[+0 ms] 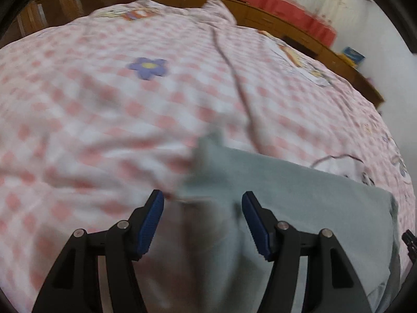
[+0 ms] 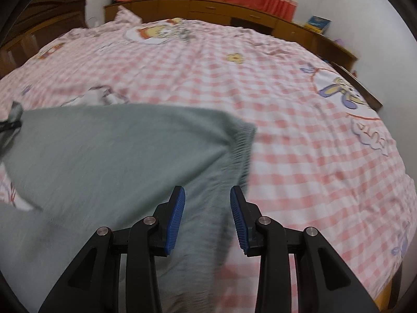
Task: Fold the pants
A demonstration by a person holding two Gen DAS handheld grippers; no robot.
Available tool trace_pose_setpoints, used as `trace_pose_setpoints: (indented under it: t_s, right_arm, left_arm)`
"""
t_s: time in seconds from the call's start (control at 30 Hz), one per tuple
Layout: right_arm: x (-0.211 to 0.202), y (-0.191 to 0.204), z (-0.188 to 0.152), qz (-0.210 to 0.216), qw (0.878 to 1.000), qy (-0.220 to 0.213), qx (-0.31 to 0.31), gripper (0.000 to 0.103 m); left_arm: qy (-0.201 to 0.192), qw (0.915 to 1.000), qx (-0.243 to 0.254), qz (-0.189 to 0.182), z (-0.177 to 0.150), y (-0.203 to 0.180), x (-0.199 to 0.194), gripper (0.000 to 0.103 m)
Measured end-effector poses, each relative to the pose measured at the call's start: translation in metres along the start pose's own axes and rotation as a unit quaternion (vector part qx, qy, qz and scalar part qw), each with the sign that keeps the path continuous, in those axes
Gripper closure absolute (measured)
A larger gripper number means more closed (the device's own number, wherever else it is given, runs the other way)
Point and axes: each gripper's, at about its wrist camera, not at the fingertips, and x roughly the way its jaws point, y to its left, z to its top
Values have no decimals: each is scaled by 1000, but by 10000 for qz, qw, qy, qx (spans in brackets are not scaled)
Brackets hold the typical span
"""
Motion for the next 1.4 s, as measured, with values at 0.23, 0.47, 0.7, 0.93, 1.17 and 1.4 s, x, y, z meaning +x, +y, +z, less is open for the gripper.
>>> trace_pose_setpoints:
  t_s: [0.23, 0.47, 0.7, 0.93, 1.17, 1.4]
  right_arm:
    - [13, 22, -14, -26, 9995, 106, -281, 66]
    - [15, 27, -12, 39, 9993, 133, -348, 66]
    - [7, 28, -11, 170, 9994, 128, -261, 66]
    - [-15, 19, -23, 266, 9996, 125, -25, 66]
    - [-46, -21, -50, 93, 9985, 140, 517, 54]
    - [-61, -56, -82, 430, 9894, 317, 1353, 49]
  left_arm:
    - [-200, 9995, 224, 62, 2, -14, -4, 58]
    - [-581, 9851, 346, 1584, 17, 9, -25, 75]
    - [-529, 9876, 92, 1478, 10, 30, -44, 74]
    - [-338, 9940, 424, 950, -23, -2, -72, 55]
    - [-71, 9970, 585, 498, -77, -33, -96, 43]
    - [79, 9966, 599, 568, -129, -50, -121, 37]
